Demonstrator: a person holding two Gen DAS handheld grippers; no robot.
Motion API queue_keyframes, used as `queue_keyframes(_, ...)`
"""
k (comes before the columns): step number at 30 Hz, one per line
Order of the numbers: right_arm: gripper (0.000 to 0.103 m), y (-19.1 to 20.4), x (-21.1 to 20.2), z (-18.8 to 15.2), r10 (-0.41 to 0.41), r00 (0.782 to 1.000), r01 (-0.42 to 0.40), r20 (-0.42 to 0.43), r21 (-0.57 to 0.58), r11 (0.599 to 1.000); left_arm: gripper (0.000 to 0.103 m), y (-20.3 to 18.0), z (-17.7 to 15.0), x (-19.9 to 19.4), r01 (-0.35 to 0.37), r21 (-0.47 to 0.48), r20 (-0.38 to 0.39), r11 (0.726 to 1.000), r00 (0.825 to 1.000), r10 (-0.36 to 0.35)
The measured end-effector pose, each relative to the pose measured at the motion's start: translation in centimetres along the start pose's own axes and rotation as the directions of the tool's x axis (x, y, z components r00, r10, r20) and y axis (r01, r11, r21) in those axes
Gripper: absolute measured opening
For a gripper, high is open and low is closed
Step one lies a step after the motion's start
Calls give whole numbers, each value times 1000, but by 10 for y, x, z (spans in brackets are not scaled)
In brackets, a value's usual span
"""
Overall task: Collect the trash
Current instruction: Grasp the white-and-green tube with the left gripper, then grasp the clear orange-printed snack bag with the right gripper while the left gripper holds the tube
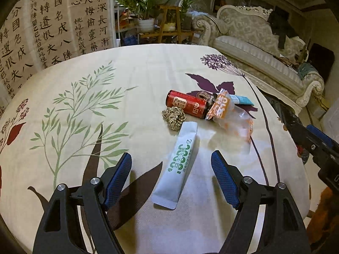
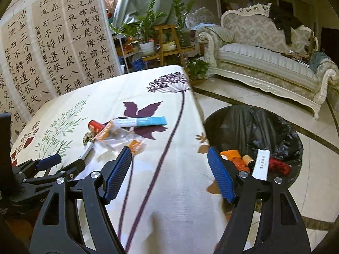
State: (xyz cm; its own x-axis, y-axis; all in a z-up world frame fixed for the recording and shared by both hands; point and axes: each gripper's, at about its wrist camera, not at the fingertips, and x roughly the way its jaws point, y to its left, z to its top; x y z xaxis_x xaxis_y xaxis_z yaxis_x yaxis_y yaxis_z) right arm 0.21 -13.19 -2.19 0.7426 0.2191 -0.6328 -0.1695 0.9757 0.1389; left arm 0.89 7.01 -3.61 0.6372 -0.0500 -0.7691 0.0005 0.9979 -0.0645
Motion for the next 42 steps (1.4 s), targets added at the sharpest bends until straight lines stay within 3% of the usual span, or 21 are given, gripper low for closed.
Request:
queue_keyframes(4,72,8,4,2,13,1000,-13,-11,-17,1000,48,0,-5,2,24,20,-15,1000,1000,-23)
queue_keyframes(6,72,12,9,3,20,999,-21,-26,-26,999,27,-1,-6,1,24,44,-11,999,1000,-23)
queue_keyframes(8,72,15,16,5,30,999,-31,-44,-27,999,21,-2,-7,-1,37,54,-7,998,999,-37)
queue_keyframes(15,72,15,45,22,0,995,0,-101,-9,1000,20,7,-6,-12,55,21,22,998,998,-55)
queue_keyframes(25,72,9,78,35,-80,978,75,-192,-32,997,20,36,4,-16,15,-30,47,999,999,-14)
queue_keyframes(33,72,29,66,16,-4,970,-15,-244,-76,997,20,53,6,-10,-2,-58,38,998,999,4)
queue_keyframes(42,72,57,45,10,92,970,-119,-224,-111,987,20,63,3,-17,-25,-69,51,997,998,28)
